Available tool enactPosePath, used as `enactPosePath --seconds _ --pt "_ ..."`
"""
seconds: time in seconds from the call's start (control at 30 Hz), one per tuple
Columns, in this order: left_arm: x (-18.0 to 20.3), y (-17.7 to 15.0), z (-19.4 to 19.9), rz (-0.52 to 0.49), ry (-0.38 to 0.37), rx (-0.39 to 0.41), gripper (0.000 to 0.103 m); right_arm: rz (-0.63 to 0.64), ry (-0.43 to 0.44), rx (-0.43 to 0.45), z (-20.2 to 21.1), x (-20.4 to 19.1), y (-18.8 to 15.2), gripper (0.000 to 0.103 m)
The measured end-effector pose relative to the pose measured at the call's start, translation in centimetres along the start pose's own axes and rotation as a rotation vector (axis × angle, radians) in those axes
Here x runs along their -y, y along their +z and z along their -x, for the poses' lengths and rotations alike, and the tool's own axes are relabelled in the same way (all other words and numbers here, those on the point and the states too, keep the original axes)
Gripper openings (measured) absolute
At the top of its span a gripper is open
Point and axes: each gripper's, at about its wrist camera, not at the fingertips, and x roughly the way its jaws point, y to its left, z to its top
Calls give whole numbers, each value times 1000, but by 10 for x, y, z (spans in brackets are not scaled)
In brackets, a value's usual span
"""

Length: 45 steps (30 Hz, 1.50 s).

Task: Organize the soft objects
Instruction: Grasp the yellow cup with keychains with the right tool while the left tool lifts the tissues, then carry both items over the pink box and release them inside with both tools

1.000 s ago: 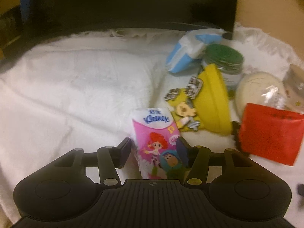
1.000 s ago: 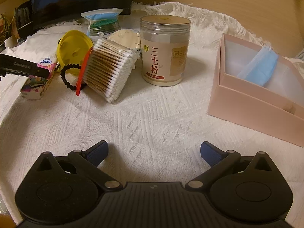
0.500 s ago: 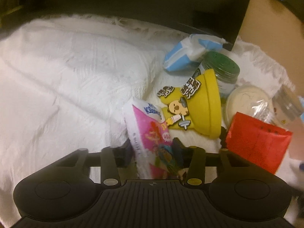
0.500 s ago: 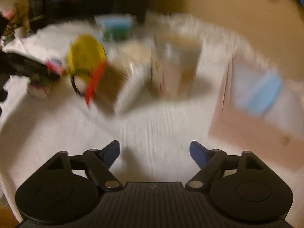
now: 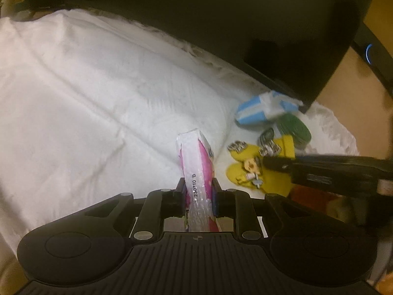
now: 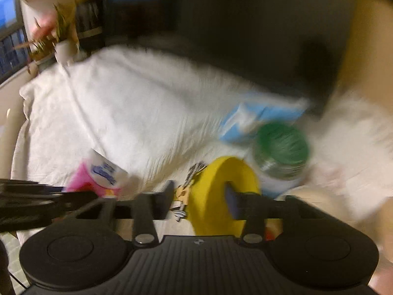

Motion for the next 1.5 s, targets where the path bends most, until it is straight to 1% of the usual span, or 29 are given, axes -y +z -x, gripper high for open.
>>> enactPosePath --seconds 0.03,0.1,0.17,0.3,0.4,0.47,0.53,0.63,0.83,0.93,1.07,1.1,1.3,1.5 --pt "0 4 0 -4 -6 6 22 -24 25 -5 1 2 5 7" --pt "2 15 3 -24 -19 28 22 -39 66 33 19 8 15 7" --pt "9 33 7 -45 -33 63 22 -47 93 87 44 13 24 7" --pt "38 79 15 -109 -63 146 21 -18 71 201 103 28 42 7" --pt "75 108 16 -172 -109 196 21 -15 37 292 148 45 50 7" --pt "106 124 15 -212 -161 214 22 -23 -6 350 177 62 51 7" --pt "136 134 10 -242 -216 216 22 -43 -59 396 201 80 48 7" --pt "181 139 0 -295 -283 202 22 -85 -140 446 233 111 33 7" --pt "261 123 -16 -360 -443 136 22 -178 -284 499 287 174 -3 7" --pt "299 107 -27 -399 -527 87 22 -225 -351 522 308 198 -22 7" --pt "339 80 -43 -433 -615 12 22 -288 -417 515 325 230 -43 7" --pt "347 75 -47 -441 -628 -1 22 -300 -425 516 334 239 -50 7" --pt "389 42 -74 -440 -685 -97 22 -350 -441 489 334 264 -63 7" --pt "400 18 -100 -394 -691 -184 23 -403 -437 461 329 282 -76 7"
